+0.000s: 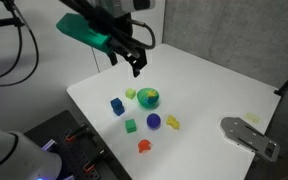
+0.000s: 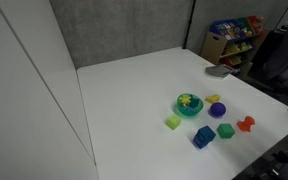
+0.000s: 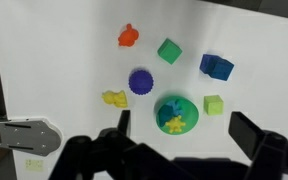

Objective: Put the orange thing into the bowl

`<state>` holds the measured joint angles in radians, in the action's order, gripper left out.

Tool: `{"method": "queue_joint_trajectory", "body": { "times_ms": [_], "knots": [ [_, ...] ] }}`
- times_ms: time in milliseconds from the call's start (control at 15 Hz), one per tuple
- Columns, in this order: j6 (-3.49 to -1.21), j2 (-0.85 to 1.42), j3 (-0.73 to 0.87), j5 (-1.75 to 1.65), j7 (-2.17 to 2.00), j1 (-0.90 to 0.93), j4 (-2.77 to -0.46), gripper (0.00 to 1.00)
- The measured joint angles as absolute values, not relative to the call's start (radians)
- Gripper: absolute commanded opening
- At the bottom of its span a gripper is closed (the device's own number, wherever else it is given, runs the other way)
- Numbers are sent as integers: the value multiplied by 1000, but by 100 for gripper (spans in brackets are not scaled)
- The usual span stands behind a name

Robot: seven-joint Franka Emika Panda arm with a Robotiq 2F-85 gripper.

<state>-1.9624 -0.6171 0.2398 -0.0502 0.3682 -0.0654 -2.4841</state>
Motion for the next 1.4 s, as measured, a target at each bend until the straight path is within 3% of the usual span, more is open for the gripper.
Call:
{"method": "queue_joint_trajectory", "body": {
  "times_ms": [933, 1400],
  "knots": [
    [-2400, -193, 205, -50, 301, -74, -2543, 100],
    [-2506, -37, 206, -50, 272, -133, -2544, 100]
  ]
}}
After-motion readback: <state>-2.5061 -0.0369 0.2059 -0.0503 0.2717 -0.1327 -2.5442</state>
